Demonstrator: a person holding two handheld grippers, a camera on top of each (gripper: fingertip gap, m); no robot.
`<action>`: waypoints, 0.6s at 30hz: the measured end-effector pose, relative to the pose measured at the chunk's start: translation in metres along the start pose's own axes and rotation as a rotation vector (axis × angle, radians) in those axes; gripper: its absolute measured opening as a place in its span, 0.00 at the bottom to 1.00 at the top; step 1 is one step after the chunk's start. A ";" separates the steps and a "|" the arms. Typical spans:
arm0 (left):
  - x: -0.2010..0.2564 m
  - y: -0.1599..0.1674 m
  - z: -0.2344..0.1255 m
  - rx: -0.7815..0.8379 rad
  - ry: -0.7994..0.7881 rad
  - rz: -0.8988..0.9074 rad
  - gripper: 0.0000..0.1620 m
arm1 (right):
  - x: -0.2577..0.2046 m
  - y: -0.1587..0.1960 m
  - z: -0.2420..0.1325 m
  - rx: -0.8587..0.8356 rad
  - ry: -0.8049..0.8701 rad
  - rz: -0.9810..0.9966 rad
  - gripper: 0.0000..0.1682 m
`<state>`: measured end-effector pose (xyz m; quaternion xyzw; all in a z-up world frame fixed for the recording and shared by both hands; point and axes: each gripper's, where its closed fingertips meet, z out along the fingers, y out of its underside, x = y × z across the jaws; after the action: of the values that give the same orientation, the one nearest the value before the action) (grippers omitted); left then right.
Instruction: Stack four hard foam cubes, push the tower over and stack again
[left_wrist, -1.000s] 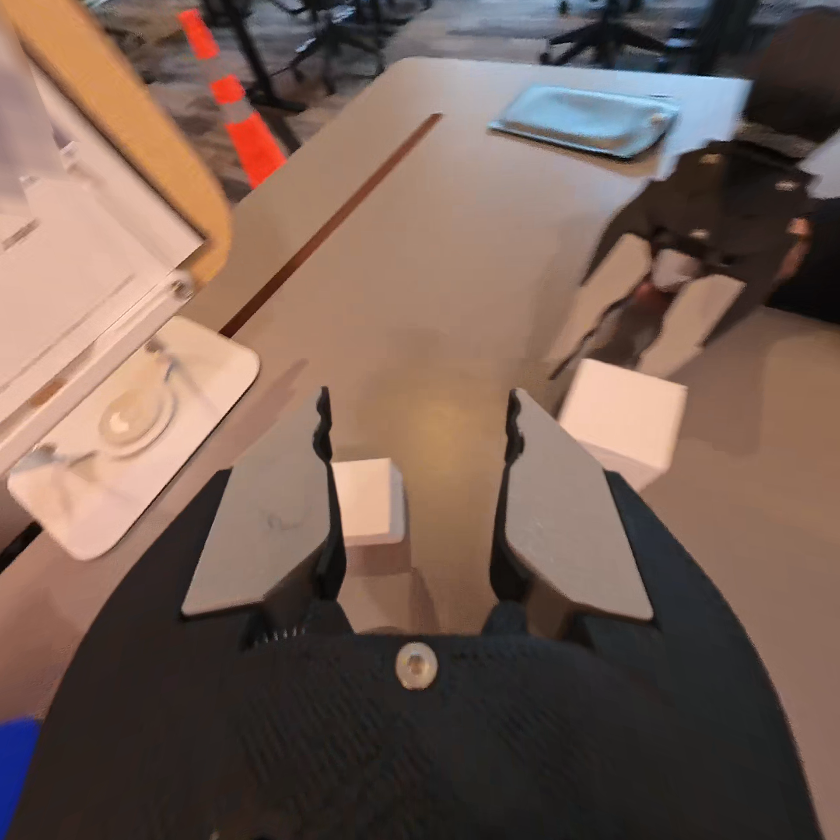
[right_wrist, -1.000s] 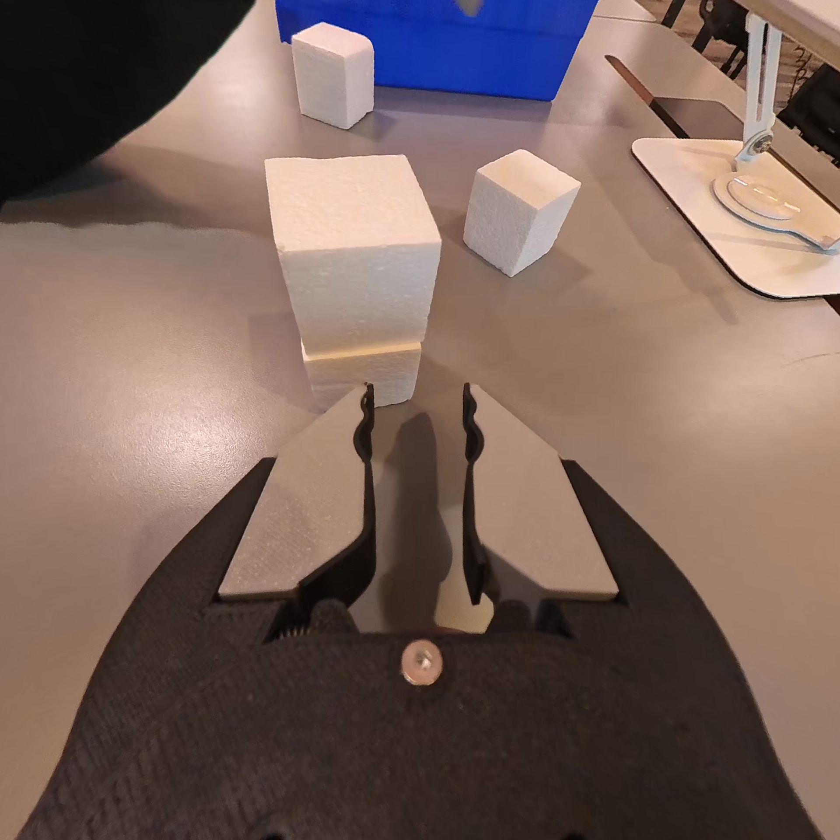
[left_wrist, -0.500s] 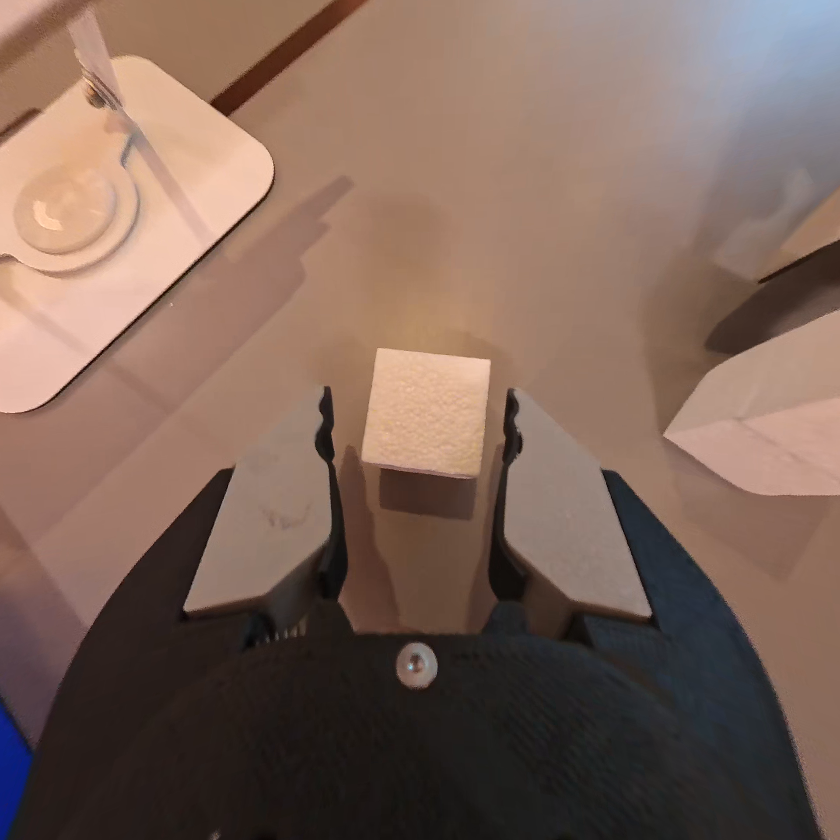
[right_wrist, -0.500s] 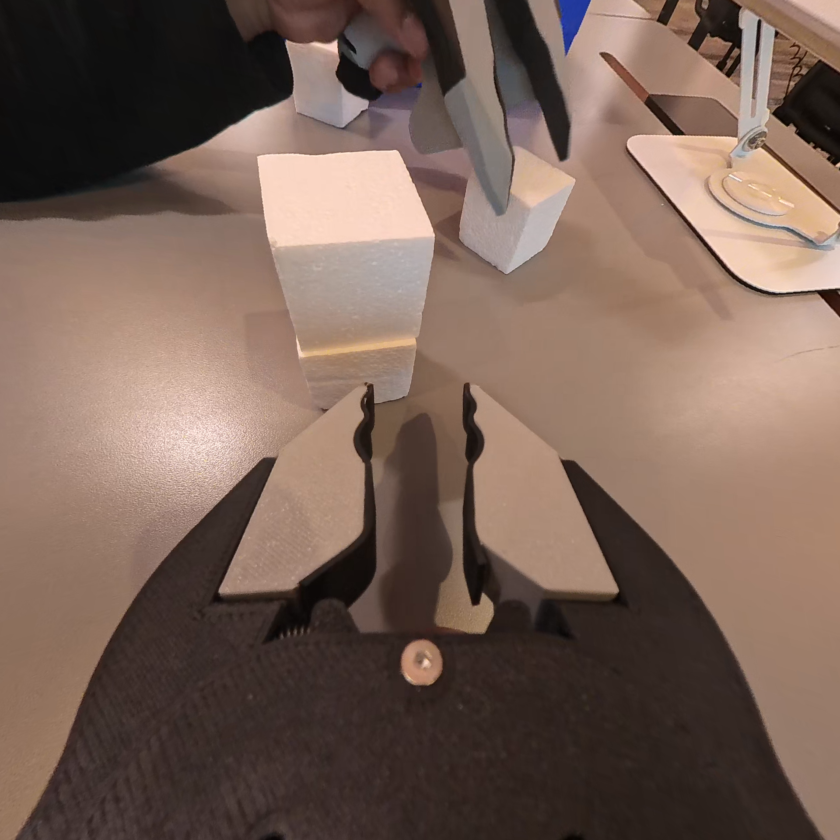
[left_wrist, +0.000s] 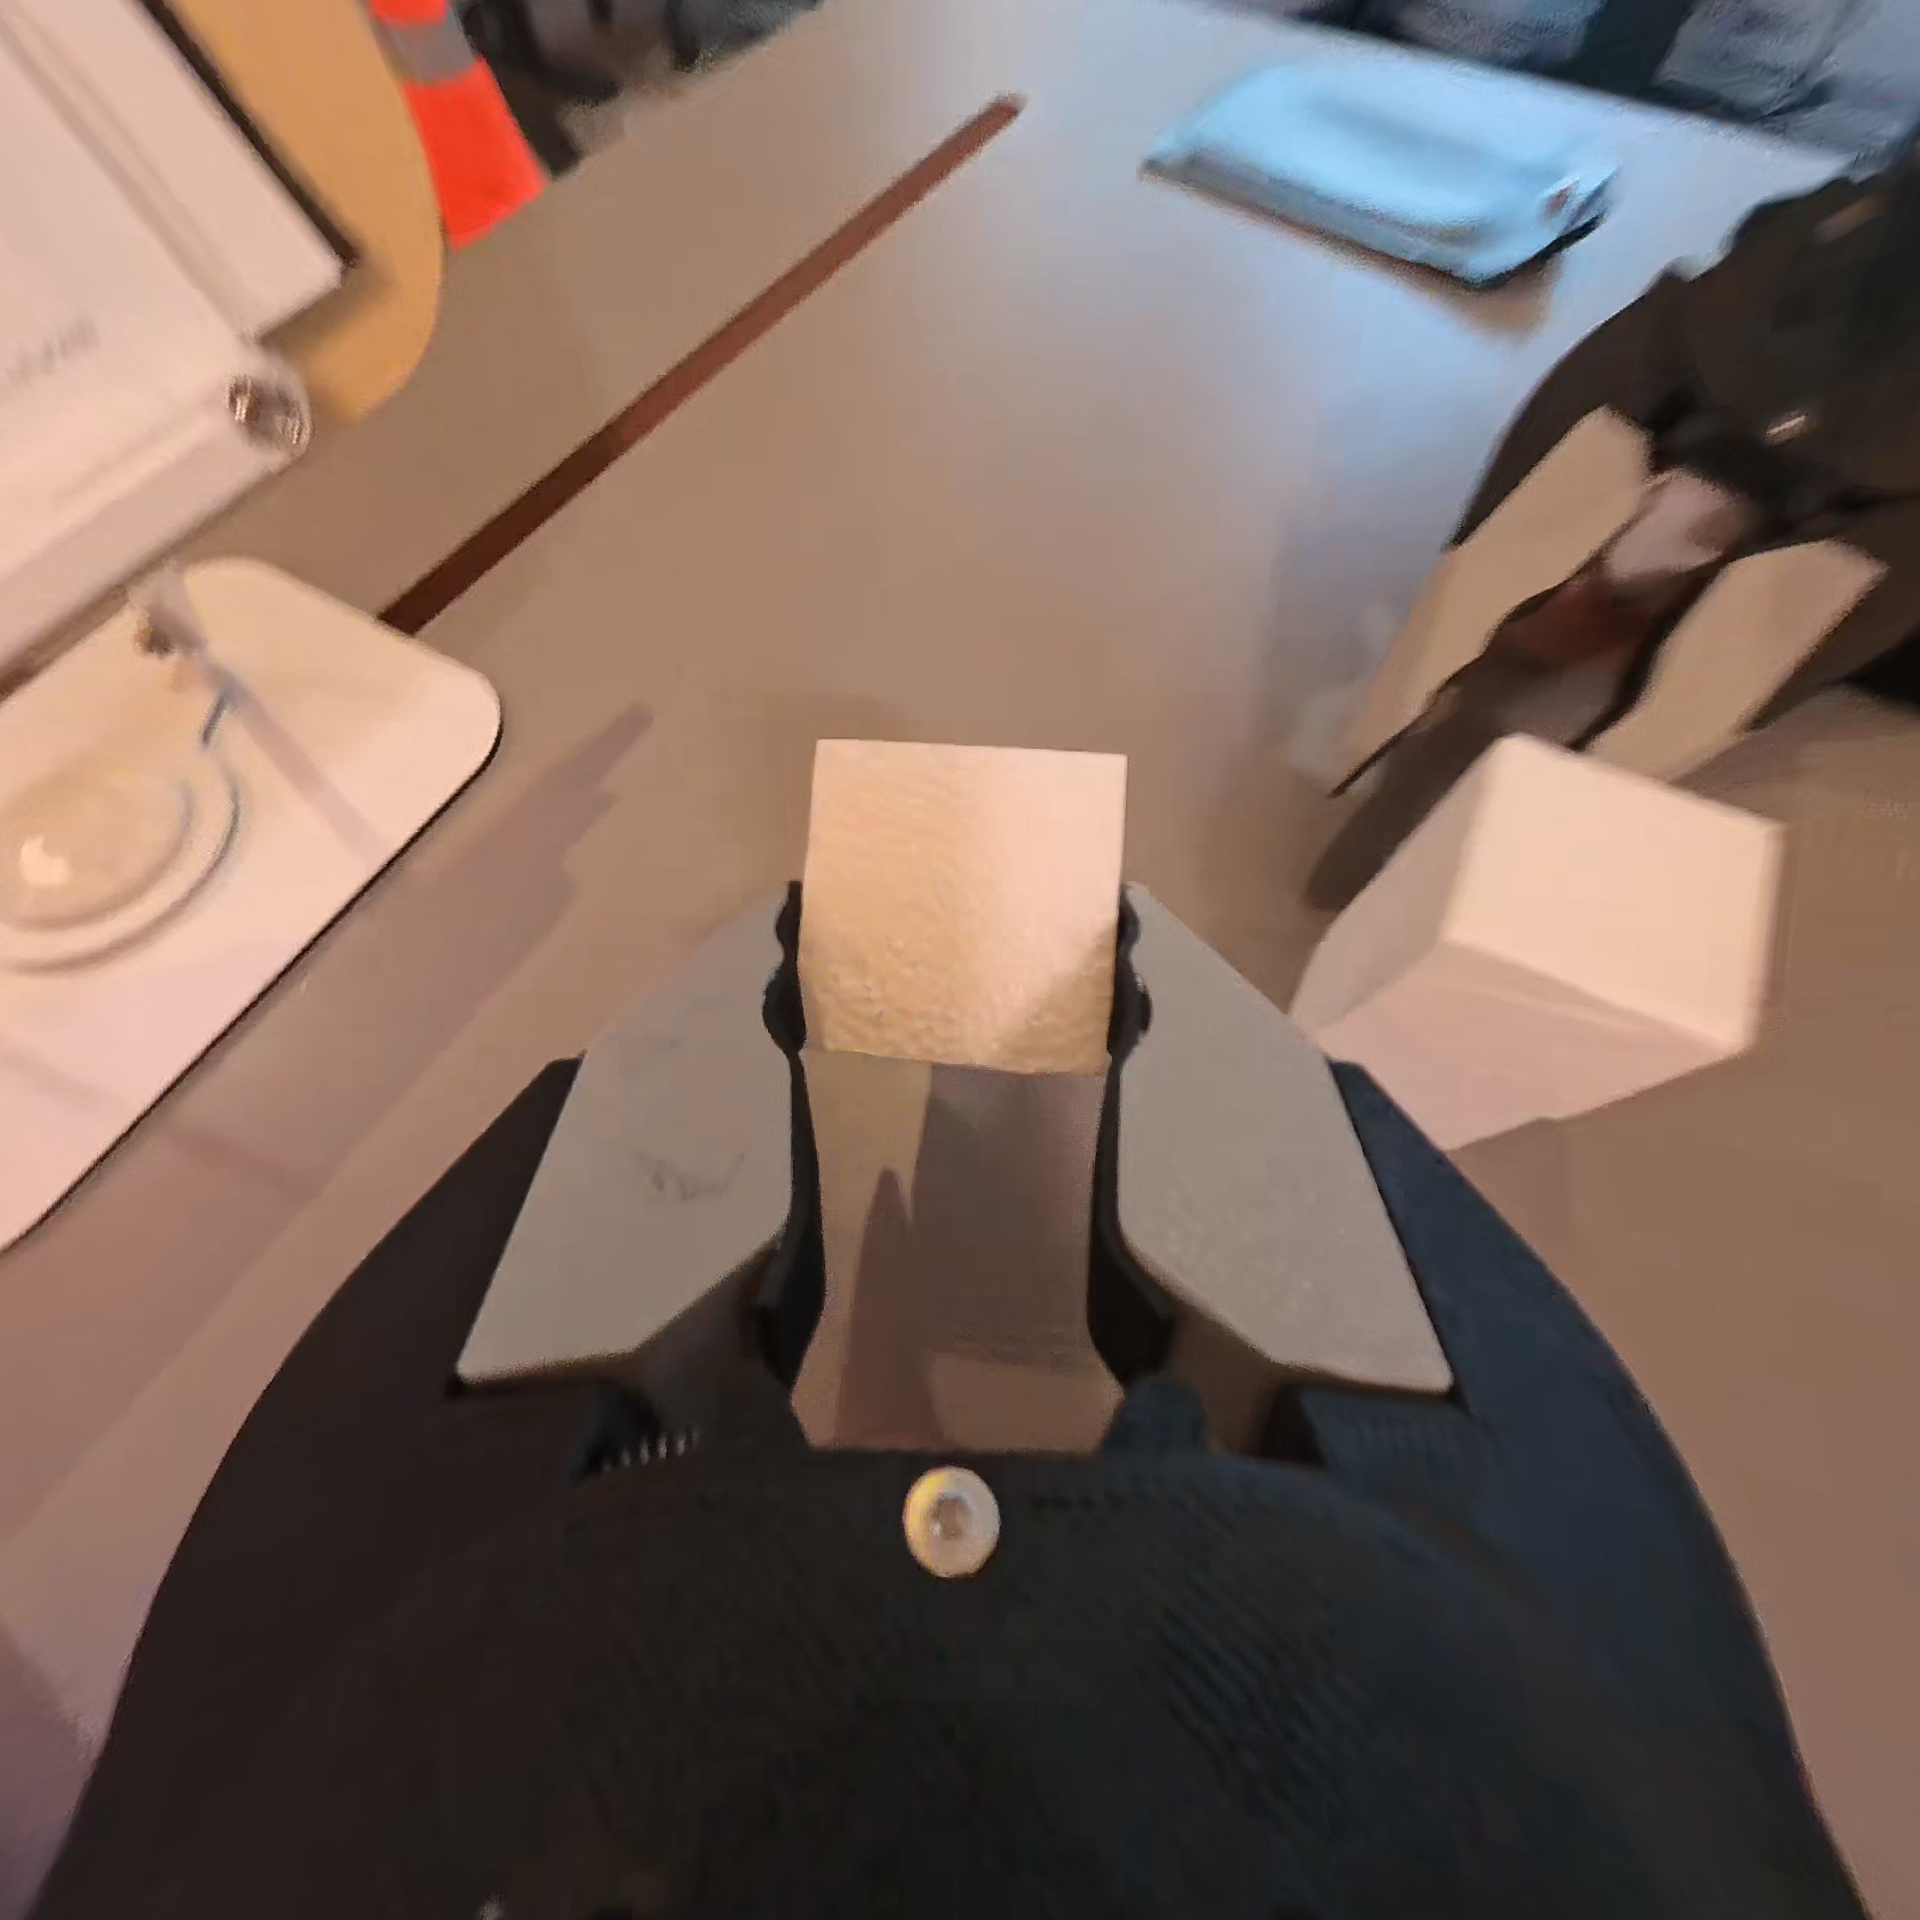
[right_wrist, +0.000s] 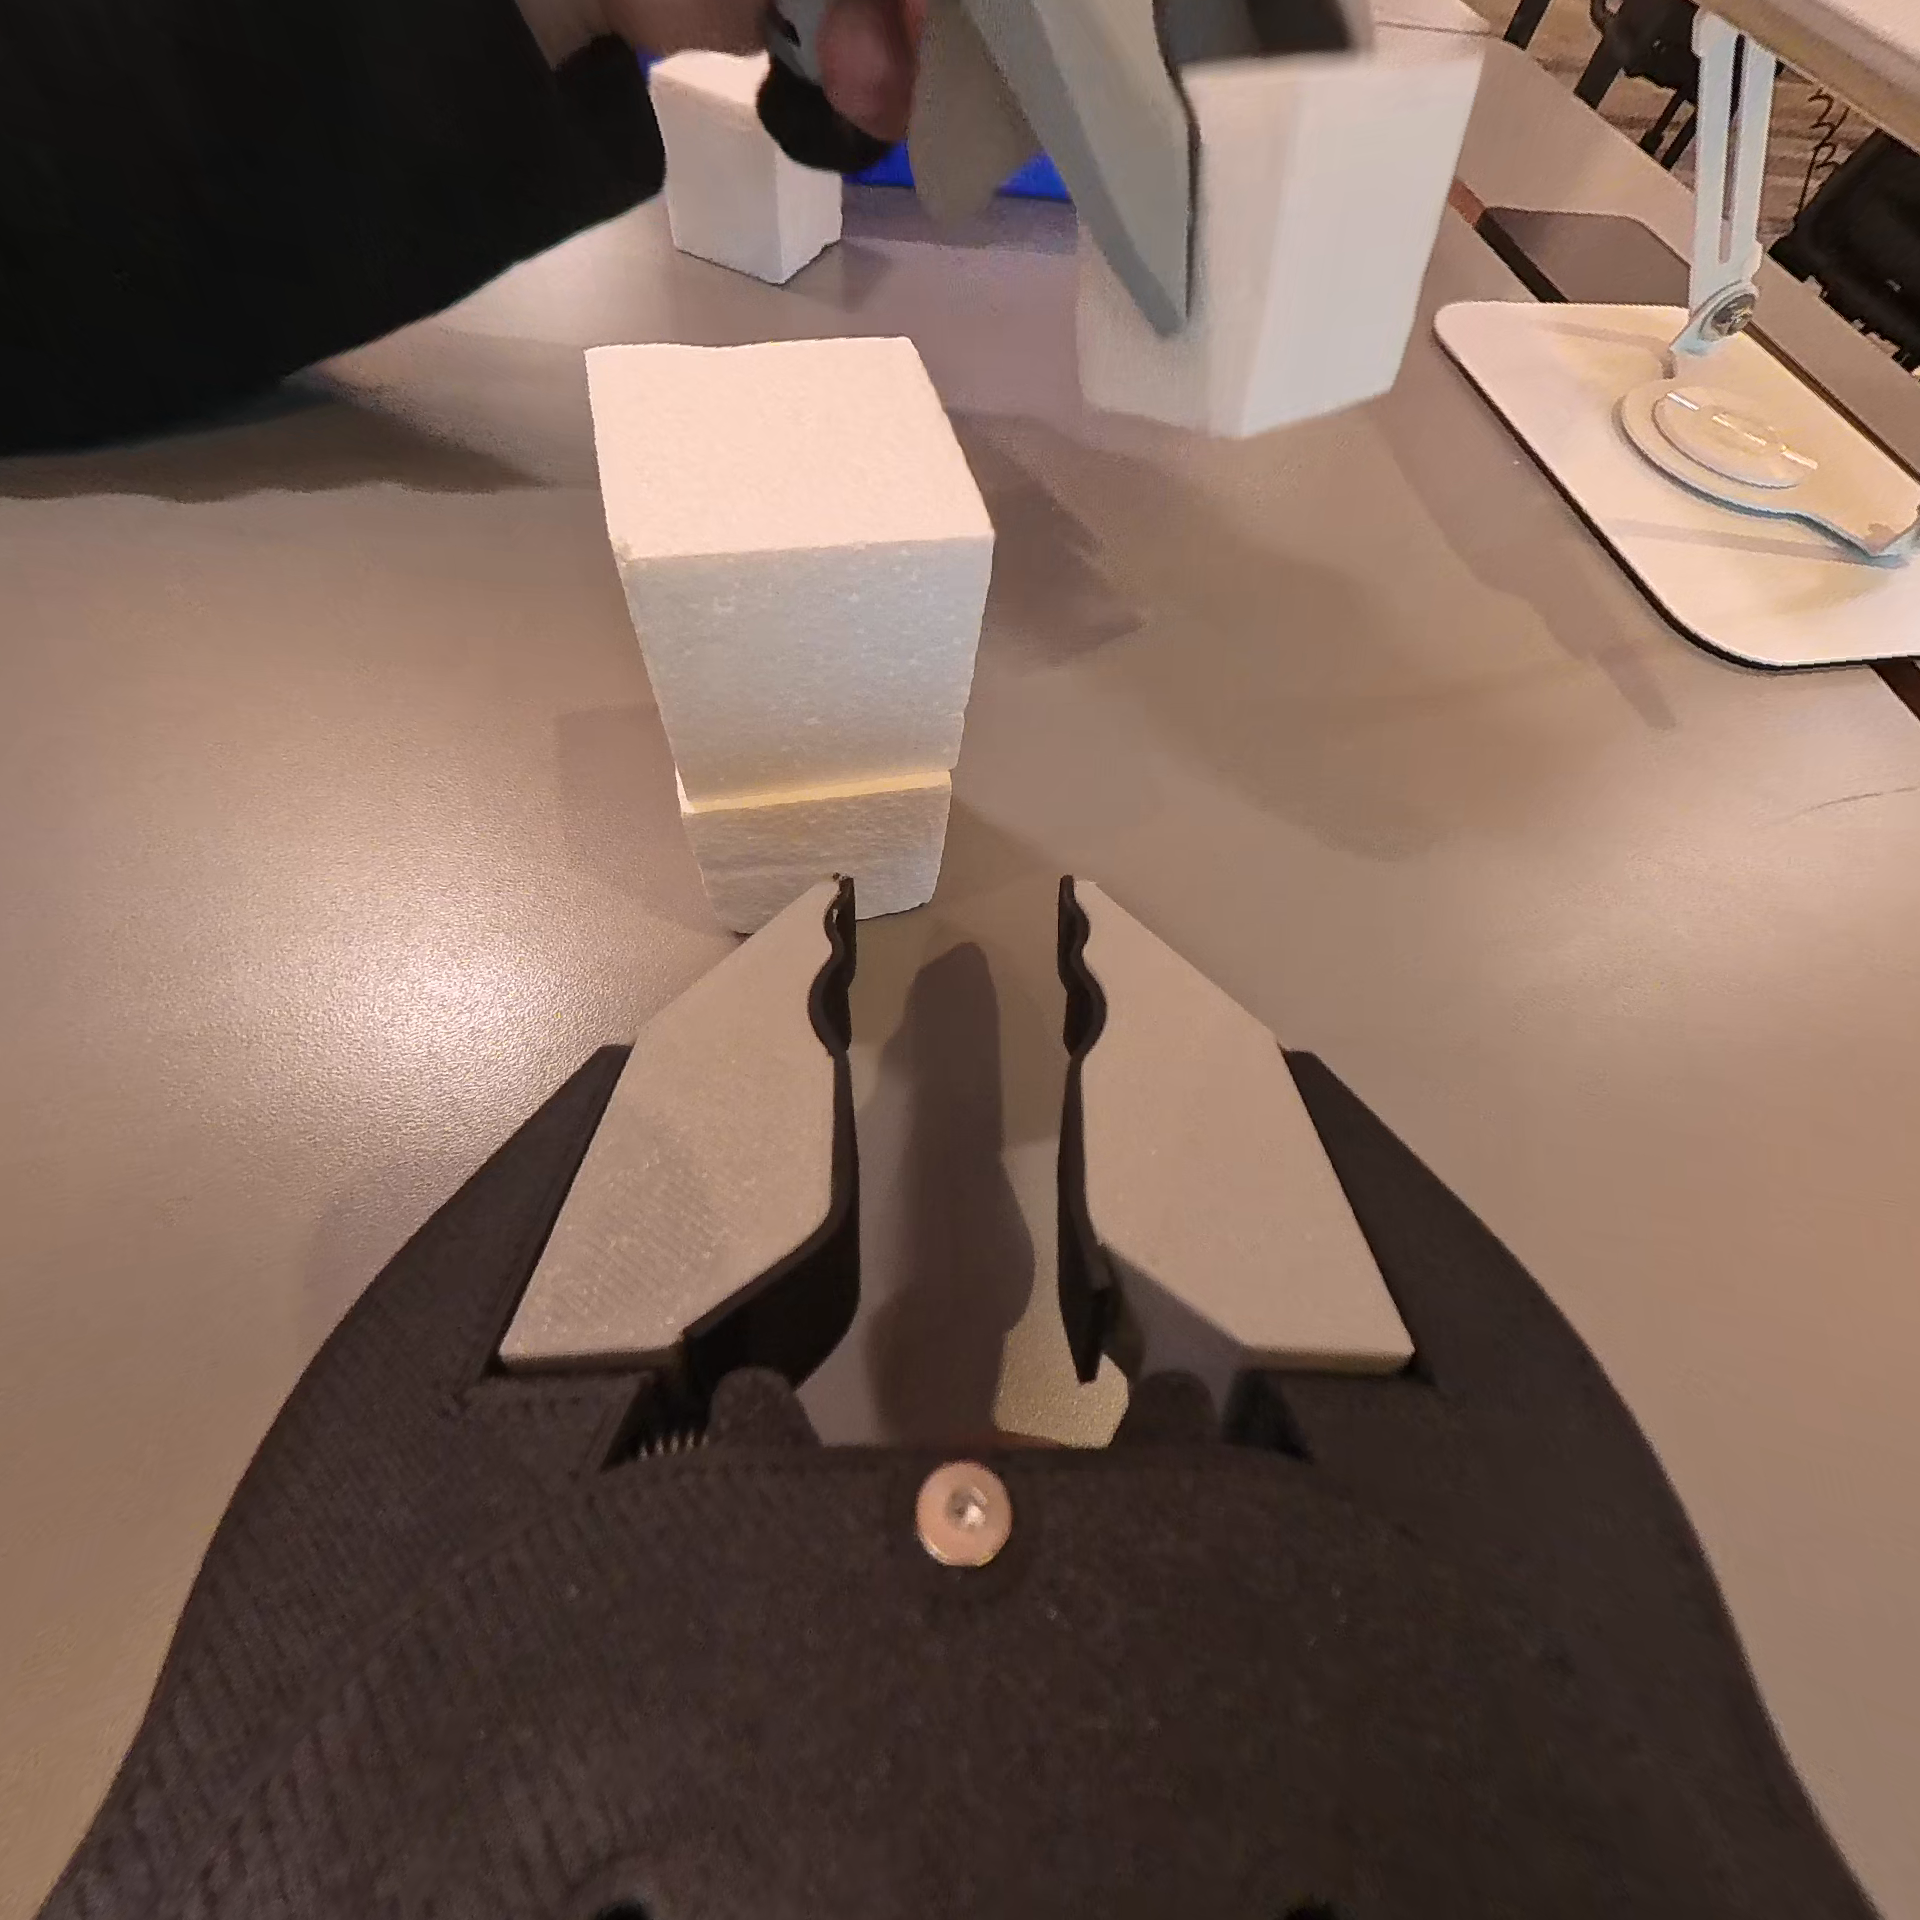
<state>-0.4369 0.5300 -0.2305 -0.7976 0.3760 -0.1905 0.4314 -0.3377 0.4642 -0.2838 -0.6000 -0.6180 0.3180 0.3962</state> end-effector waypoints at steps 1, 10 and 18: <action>0.009 -0.009 -0.004 0.027 0.028 0.015 0.35 | 0.000 0.000 0.000 -0.001 0.001 -0.001 0.22; 0.091 -0.072 -0.044 0.088 0.233 0.158 0.35 | 0.000 0.000 -0.001 0.004 -0.006 0.012 0.22; 0.125 -0.061 -0.034 -0.119 0.227 0.329 0.35 | -0.001 0.002 0.000 -0.012 -0.012 0.002 0.21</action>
<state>-0.3513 0.4368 -0.1636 -0.7231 0.5580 -0.1835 0.3635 -0.3363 0.4631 -0.2855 -0.6010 -0.6216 0.3183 0.3888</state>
